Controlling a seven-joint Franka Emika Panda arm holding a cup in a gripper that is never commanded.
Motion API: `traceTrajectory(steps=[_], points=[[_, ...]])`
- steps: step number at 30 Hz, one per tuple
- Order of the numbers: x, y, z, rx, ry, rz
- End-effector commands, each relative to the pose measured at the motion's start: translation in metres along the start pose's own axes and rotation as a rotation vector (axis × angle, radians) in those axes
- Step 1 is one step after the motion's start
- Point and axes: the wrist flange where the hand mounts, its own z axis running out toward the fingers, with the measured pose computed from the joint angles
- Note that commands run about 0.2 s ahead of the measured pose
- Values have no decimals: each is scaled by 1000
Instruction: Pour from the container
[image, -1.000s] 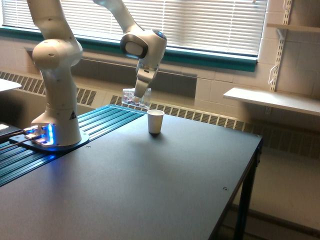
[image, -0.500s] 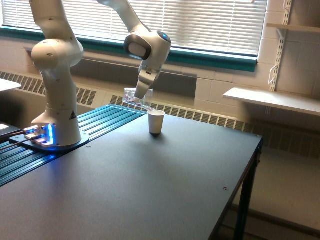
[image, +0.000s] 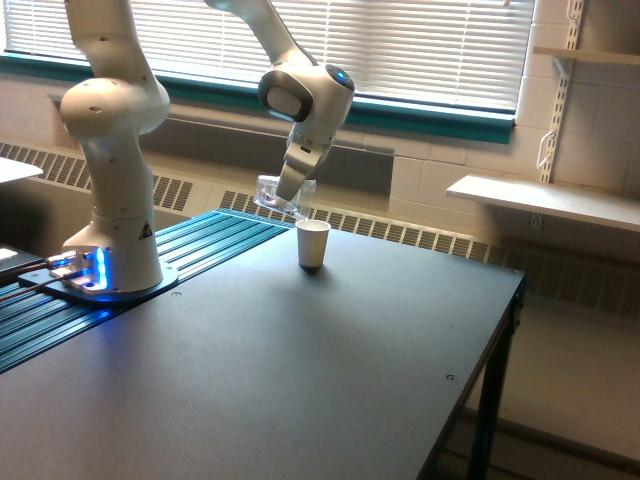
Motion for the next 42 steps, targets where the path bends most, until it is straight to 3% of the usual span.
traceTrajectory(steps=[1,3,31,37,42], points=[[5,-2,-2,10,-34,16],[6,-3,-2,15,-57,21],[6,-4,2,8,-139,65],[4,-1,5,13,-181,83],[1,-2,4,8,-163,68]])
